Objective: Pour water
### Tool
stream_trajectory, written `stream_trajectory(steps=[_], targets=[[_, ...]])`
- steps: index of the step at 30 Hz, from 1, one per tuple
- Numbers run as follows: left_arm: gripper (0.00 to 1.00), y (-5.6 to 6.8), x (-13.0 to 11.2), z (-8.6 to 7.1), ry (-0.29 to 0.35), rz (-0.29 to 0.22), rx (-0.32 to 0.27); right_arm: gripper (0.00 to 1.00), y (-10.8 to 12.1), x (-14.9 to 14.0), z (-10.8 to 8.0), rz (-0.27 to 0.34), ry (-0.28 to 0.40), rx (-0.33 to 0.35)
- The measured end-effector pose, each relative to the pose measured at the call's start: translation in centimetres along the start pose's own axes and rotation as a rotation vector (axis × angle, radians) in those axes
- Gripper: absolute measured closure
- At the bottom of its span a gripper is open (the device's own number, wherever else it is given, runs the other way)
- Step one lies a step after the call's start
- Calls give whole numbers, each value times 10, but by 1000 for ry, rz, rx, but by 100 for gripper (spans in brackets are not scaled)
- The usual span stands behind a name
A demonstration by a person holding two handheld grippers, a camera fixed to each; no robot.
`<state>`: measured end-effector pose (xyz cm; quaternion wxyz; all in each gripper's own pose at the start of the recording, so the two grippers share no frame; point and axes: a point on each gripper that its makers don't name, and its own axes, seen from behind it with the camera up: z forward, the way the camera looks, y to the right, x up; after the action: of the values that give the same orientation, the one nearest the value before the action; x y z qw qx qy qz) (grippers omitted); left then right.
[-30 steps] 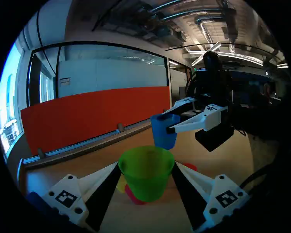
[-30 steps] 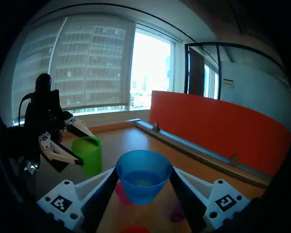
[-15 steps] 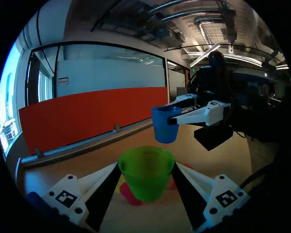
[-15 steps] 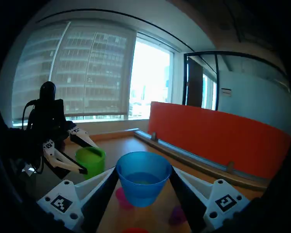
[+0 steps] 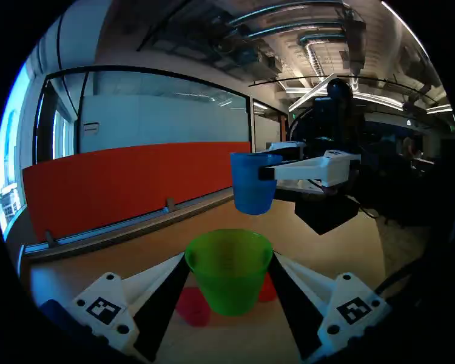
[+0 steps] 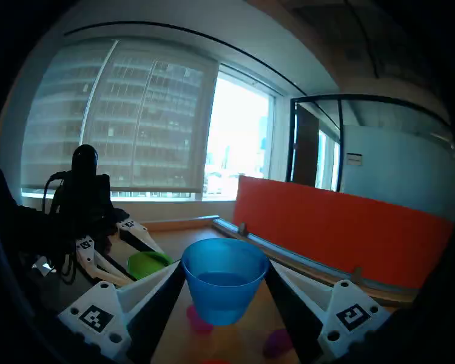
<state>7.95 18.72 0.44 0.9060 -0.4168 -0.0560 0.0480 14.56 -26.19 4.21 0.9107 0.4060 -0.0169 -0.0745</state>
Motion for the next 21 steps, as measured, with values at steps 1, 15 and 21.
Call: stream_trajectory(steps=[1, 15, 21], targets=[[12, 1, 1, 0, 4, 0, -2, 7, 1, 1, 0, -4, 1, -1], [12, 19, 2, 5, 25, -1, -41, 7, -2, 15, -7, -110, 35, 2], [12, 28, 3, 9, 38, -8, -65, 7, -5, 23, -11, -189, 50, -1]])
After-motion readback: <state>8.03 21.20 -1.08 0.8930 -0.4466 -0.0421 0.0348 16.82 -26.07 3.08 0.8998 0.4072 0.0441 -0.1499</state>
